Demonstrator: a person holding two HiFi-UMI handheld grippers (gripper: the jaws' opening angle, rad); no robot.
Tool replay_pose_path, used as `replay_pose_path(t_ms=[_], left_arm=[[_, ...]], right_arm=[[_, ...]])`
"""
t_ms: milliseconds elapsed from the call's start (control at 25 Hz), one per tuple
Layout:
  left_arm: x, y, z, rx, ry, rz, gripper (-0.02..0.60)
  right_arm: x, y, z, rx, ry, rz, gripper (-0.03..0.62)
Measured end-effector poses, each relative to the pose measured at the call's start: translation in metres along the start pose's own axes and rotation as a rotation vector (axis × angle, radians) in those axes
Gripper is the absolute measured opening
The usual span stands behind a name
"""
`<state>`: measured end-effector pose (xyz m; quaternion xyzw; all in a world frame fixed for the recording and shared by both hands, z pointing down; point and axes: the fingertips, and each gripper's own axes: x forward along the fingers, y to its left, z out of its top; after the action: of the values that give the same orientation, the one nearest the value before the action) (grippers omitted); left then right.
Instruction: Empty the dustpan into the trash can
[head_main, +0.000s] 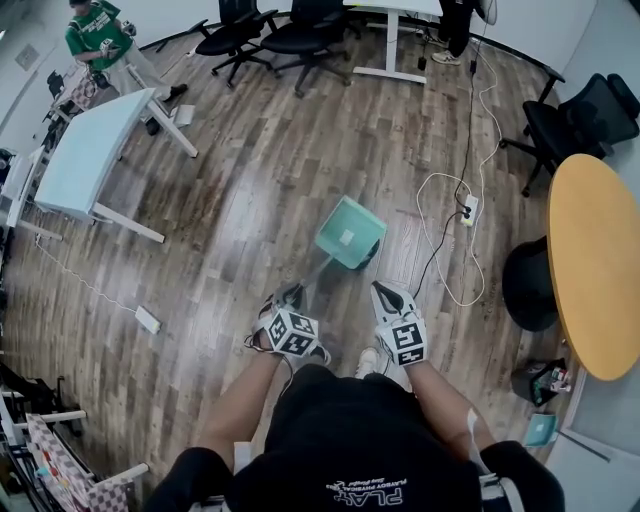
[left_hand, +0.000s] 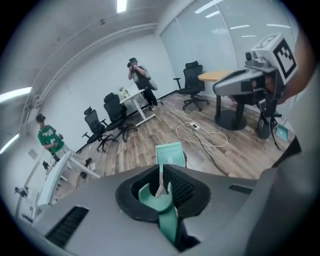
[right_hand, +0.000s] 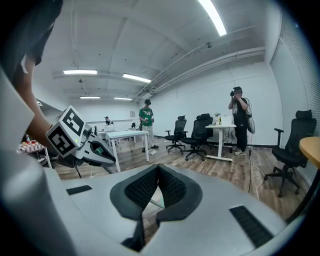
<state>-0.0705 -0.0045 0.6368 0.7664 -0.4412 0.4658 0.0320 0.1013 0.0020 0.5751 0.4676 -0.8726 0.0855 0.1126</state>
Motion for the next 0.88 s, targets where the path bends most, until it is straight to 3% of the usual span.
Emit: replay_pose_path(t_ms=[160,440,640,880], left_arm=[[-0.004,0.018,-0.012,-0.150,-0.002,0.001,0.043],[-0.009,0.049,-0.016,-0.290,-0.058,0.037,0.034],[-0.007,0.080,-0.025,-0.431,-0.080,0.062,0.032],[0.002,0.114,-0.041,-0.506,-0.074,0.092,0.032]], right_arm=[[0.013,0.003,0.004,-0.006,0.004,0.006,0.023],[0.039,0.011,0.012,-0.020,0.019,0.021,0.023],[0.059,0.023,0.016,-0.028,0.028,0.037,0.023],[0.086,0.031,0.023,-0.037,0.039,0.036,0.023]])
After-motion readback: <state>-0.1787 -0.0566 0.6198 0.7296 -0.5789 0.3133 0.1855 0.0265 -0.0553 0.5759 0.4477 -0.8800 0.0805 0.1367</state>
